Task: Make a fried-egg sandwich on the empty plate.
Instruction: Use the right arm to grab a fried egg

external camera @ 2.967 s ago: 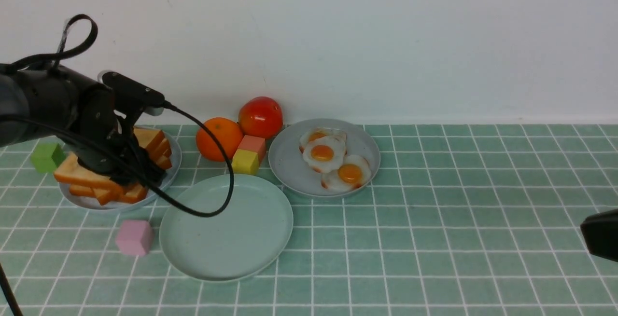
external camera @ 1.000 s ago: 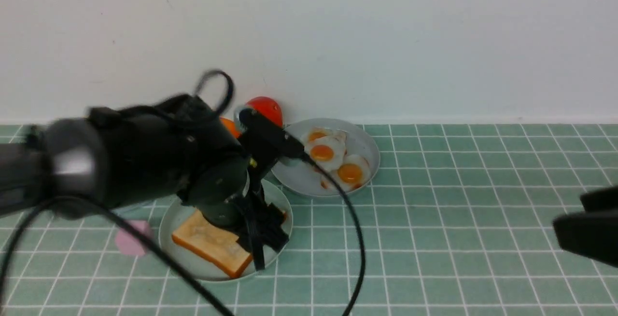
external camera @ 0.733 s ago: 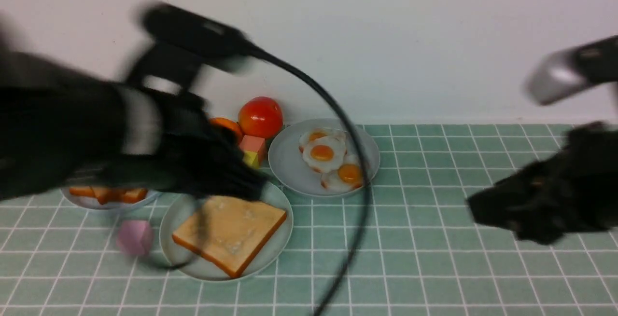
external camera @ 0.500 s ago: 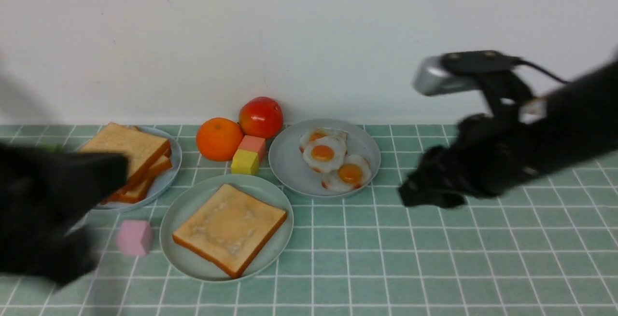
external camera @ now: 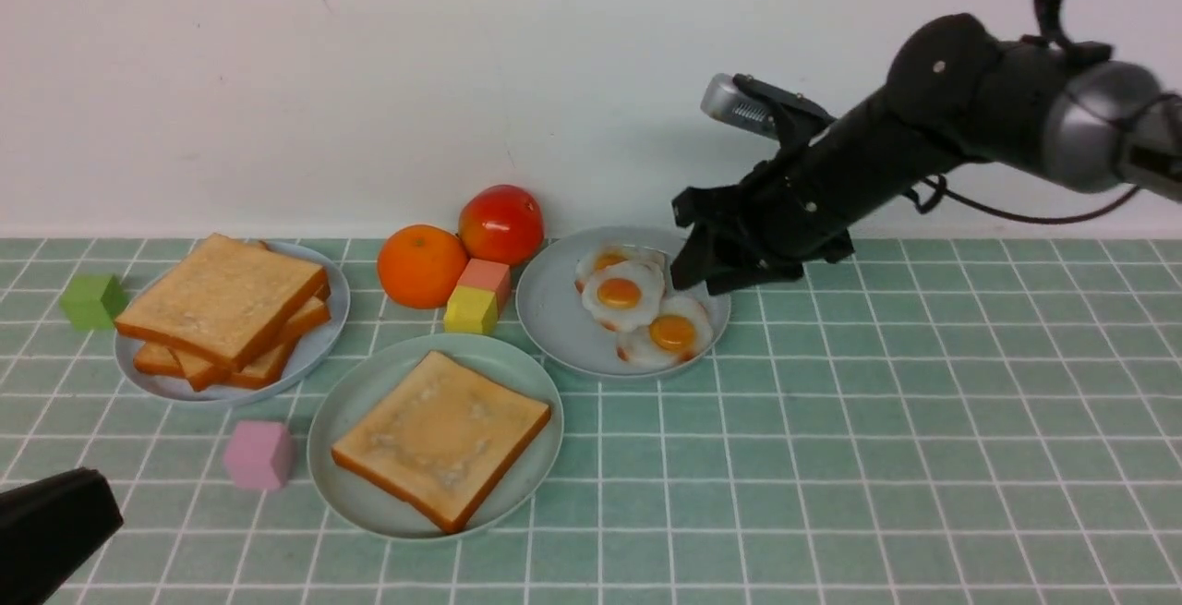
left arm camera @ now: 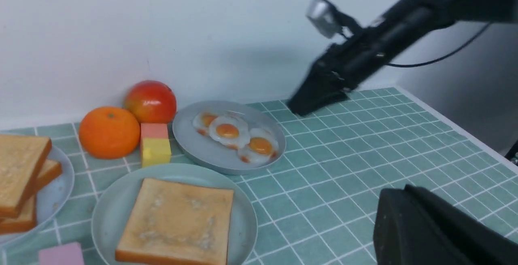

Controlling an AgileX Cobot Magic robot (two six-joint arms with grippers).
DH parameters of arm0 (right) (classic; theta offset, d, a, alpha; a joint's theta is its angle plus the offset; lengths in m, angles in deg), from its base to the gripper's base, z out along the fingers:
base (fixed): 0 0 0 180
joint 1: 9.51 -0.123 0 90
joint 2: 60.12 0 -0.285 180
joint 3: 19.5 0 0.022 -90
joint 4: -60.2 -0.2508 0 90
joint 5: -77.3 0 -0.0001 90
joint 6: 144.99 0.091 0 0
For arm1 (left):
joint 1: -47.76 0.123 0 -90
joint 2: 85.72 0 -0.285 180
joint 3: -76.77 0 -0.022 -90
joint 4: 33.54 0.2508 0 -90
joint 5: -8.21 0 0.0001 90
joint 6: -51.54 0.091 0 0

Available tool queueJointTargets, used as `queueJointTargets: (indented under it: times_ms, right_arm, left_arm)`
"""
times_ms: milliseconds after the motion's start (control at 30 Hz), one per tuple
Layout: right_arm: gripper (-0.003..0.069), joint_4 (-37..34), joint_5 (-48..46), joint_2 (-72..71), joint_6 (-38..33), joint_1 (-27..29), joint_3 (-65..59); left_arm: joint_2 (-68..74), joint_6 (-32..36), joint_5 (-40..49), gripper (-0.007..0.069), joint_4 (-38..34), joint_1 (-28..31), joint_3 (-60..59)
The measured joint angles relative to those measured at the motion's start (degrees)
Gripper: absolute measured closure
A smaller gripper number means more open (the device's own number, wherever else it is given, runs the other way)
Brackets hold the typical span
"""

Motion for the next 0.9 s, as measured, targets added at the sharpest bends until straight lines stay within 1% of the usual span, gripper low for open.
queueJointTargets:
  times_ms: [233, 500, 900]
  right_arm:
    - [0.0328, -0.2, 0.2, 12.3, -0.7, 1.6, 14.7]
    - [0.0312, -1.3, 0.0, 22.1, -0.7, 1.6, 25.6]
    - [0.0312, -3.4, 3.3, 24.8, -0.7, 1.6, 26.9]
  left_arm:
    - [2.9, -0.9, -2.3, 0.0638, 0.6, 0.0, 0.0]
    - [5.0, -0.9, -7.1, 0.0638, 2.5, 0.0, 0.0]
    - [5.2, -0.9, -7.3, 0.0638, 2.7, 0.0, 0.0]
